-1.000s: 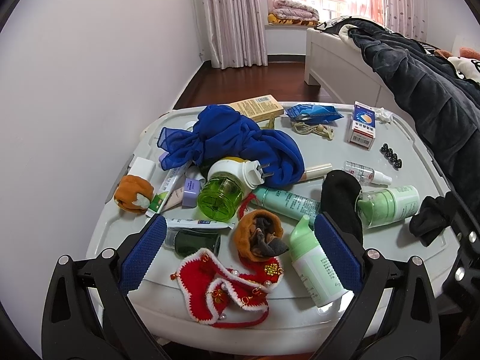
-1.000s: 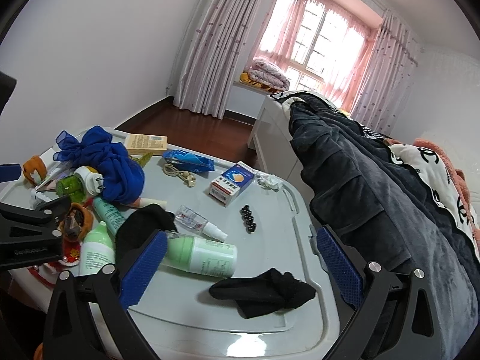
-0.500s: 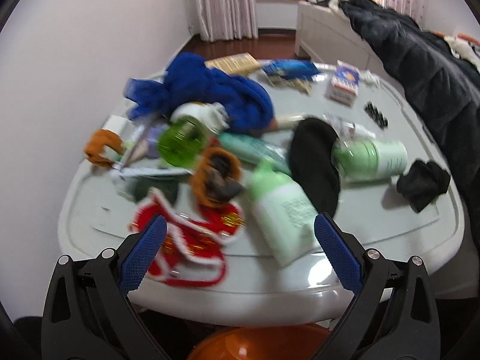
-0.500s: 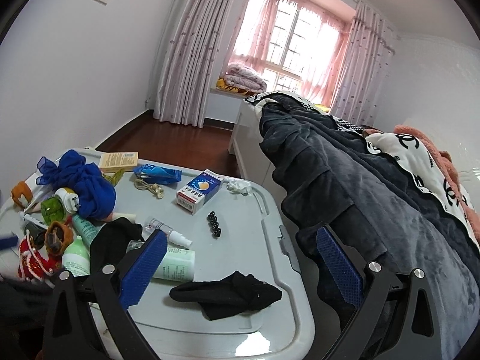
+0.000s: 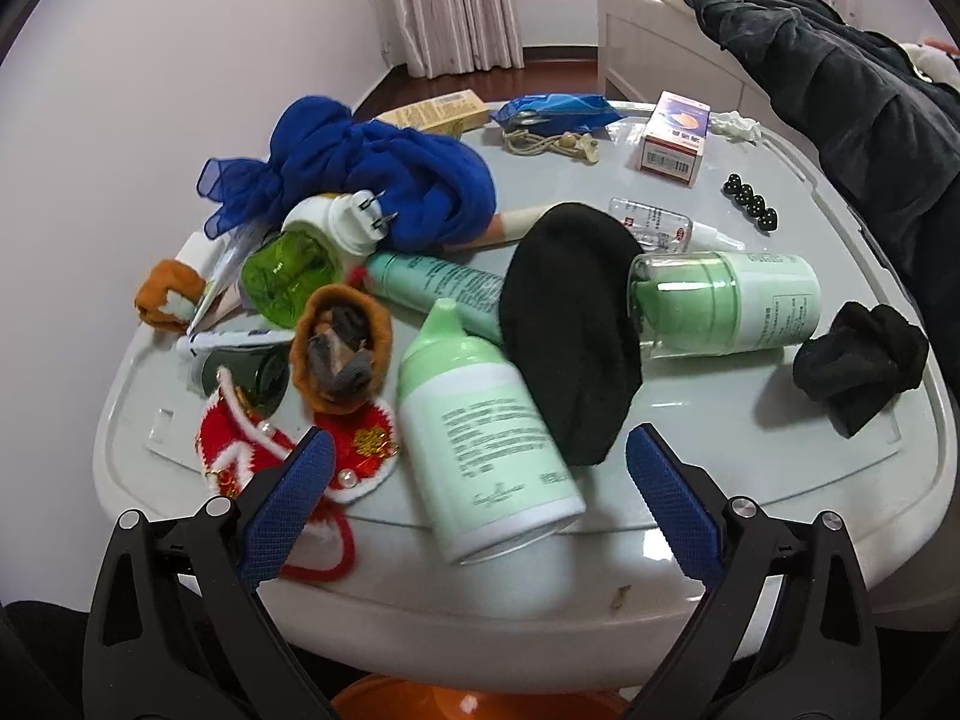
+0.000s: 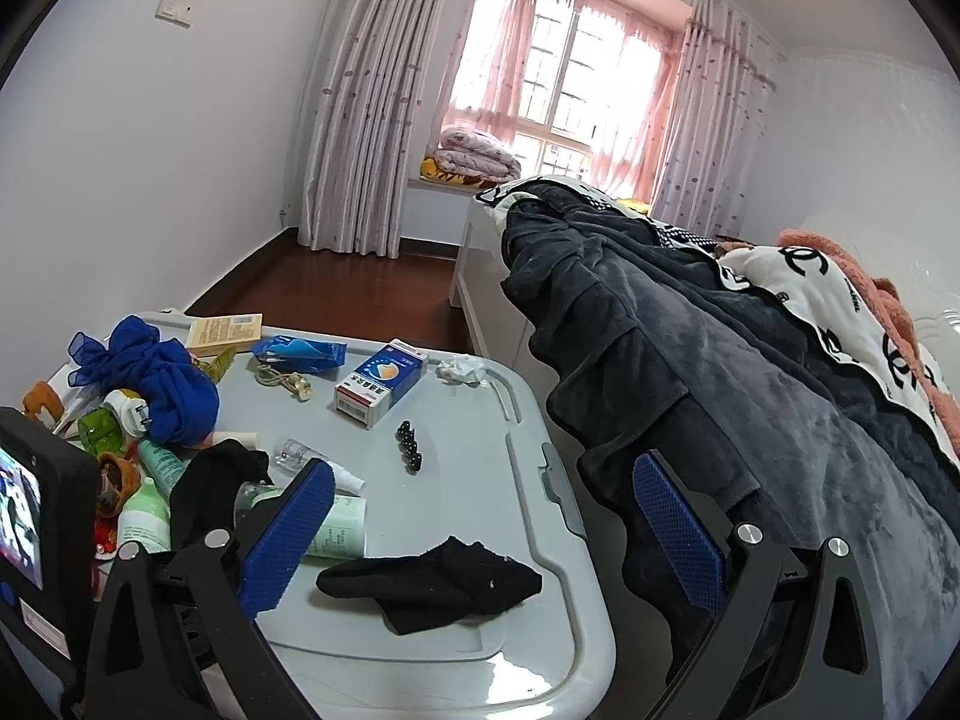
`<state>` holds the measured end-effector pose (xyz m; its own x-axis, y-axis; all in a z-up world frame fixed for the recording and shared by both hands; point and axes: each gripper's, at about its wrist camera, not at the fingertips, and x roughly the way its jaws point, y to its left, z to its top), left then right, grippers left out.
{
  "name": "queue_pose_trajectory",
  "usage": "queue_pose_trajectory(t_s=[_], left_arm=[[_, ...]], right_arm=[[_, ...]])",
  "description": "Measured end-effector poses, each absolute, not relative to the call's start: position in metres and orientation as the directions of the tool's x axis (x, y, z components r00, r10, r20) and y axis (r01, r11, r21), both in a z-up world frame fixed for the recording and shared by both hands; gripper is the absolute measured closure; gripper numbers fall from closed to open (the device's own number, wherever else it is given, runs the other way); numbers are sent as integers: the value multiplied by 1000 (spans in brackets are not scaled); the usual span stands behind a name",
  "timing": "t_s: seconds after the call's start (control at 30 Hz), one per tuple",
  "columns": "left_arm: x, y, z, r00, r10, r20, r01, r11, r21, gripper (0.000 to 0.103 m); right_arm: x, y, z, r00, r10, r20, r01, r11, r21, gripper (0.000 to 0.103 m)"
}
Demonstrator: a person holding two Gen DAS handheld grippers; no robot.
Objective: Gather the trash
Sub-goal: 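Grasp the green-capped lotion bottle with the left tool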
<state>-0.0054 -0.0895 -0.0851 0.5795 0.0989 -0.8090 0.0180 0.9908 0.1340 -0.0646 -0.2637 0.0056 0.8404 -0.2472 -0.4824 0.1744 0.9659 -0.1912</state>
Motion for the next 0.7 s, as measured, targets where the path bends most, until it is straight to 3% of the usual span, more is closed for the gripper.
queue_pose_trajectory(t_s=[0.1,0.13,0.17,0.23,0.5,0.7], left_arm=[[1,-92,-93,559,107,-822,6,991,134,14],[4,-92,-96,548,95,-831,8,993,119,32],[7,-90,-99,533,90,-841,2,994,107,43],[13,-83,-104,518,65,-853,-16,998,67,53],[4,-65,-95,523,19,-852,23,999,36,55],[-13,-52,-67,565,-21,-825,76,997,26,55]], right_arm=[[-65,-263,5,840,-244,-485,171,967,-191,4],[-65,-263,5,840,-245,-484,170,966,-193,4],[-65,-262,4,840,-243,-485,168,967,-193,4],[-65,-262,3,840,-238,-488,163,968,-191,4],[-57,-270,-10,829,-207,-519,130,975,-181,4],[-42,-255,-39,818,-11,-575,-77,989,-127,4]])
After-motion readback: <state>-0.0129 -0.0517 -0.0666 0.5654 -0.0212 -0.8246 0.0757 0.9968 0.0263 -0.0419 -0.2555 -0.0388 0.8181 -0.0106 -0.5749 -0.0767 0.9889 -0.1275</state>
